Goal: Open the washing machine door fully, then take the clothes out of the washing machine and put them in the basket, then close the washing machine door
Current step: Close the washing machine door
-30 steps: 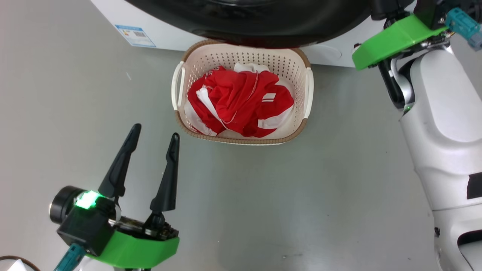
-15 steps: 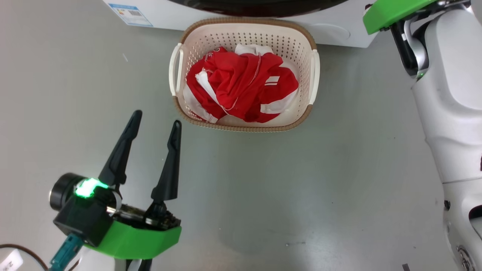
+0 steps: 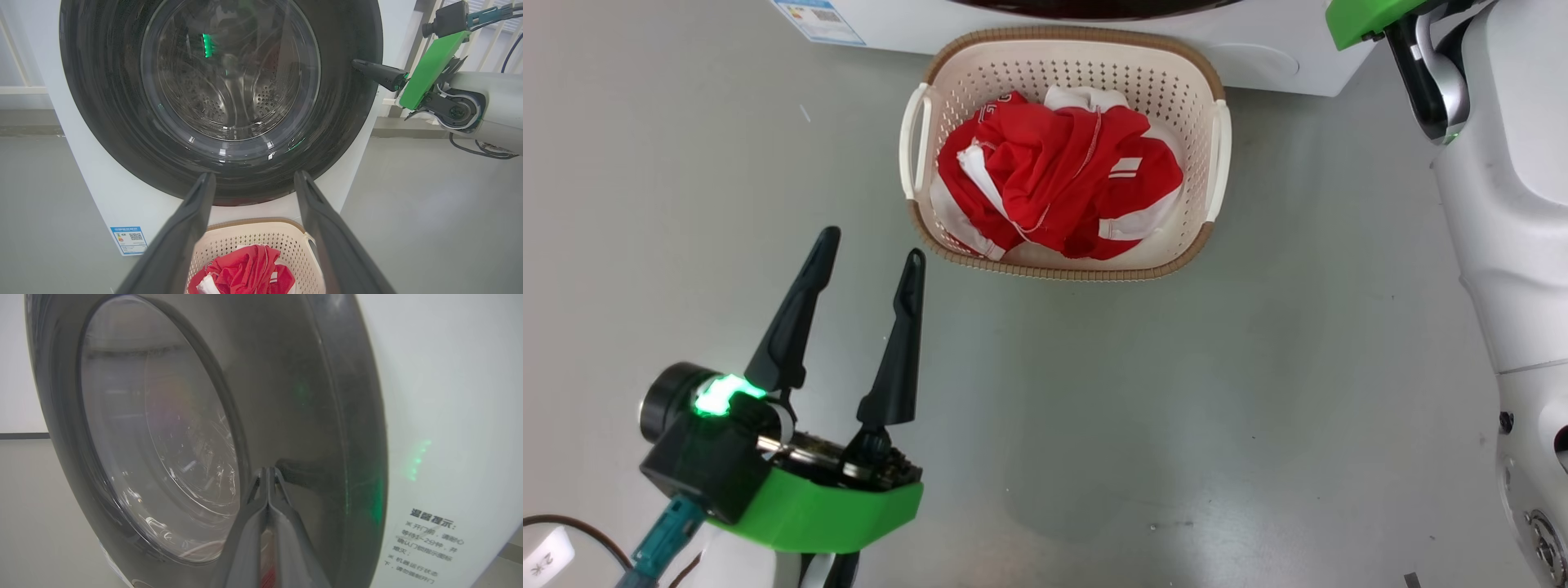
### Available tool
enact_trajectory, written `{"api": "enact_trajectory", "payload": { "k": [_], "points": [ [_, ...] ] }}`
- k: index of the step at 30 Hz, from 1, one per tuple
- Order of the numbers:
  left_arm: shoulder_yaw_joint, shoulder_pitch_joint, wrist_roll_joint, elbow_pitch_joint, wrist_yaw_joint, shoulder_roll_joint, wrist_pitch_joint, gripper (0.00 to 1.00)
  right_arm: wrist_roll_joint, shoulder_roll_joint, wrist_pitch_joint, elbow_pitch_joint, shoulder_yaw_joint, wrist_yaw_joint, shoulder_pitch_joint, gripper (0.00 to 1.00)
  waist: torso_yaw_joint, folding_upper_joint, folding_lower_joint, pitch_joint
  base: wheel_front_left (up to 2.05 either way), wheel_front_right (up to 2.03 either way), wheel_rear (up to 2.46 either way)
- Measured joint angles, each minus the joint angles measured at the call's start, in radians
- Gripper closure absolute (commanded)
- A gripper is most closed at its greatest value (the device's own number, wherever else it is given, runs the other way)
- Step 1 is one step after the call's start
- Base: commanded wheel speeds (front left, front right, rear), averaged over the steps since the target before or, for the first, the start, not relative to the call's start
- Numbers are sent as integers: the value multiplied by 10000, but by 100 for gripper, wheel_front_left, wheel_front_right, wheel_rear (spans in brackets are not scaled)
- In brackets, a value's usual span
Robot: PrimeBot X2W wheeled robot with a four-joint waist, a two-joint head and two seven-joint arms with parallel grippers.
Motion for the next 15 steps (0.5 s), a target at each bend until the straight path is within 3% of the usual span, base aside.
{"api": "enact_trajectory", "payload": {
  "k": [15],
  "points": [
    [125,-52,-410,2,-2,-4,0,0,-228,40,-27,-261,50,4,82,100,-188,0,0,-173,0,0,0]
  ]
}}
